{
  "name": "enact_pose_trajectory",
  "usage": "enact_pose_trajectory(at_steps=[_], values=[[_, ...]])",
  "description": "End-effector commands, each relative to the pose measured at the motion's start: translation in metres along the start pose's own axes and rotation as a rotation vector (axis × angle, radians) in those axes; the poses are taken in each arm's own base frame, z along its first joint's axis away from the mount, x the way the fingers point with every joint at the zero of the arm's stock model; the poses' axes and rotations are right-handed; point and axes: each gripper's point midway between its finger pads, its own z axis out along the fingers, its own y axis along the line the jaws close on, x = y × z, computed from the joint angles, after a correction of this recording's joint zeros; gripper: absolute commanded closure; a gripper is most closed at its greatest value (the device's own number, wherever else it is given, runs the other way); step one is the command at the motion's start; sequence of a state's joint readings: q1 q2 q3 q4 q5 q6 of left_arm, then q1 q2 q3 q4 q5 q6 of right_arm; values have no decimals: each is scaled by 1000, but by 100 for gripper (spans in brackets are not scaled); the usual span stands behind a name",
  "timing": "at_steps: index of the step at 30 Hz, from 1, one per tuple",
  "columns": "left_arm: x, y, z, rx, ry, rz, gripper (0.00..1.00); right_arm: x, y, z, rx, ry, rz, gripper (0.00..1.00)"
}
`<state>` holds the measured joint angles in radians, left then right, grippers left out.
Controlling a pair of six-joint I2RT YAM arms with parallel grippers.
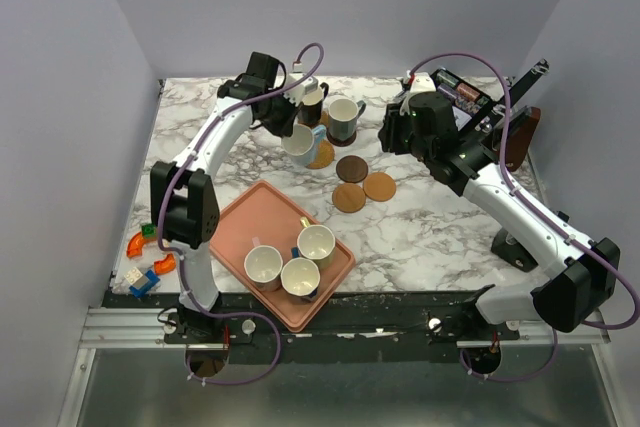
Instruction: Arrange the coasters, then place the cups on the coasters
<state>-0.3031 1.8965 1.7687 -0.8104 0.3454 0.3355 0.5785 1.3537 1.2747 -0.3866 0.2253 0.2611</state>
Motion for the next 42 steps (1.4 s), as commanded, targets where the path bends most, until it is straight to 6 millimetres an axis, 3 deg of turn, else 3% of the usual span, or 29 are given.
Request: enact_pose_trajectory(at_steps=[1,6,14,42], values=[[-38,1,9,86,-93,101,100,-10,-9,-3,47,-25,-8,55],[-47,9,28,92,-106,116,100,-12,-6,2,43,-7,-18,55],[-62,21,43,89,-122,148,100,-10,-4,11,42,17,-38,55],[-44,15,70,113,-53,172,100,-13,0,23,39,38,-77,55]])
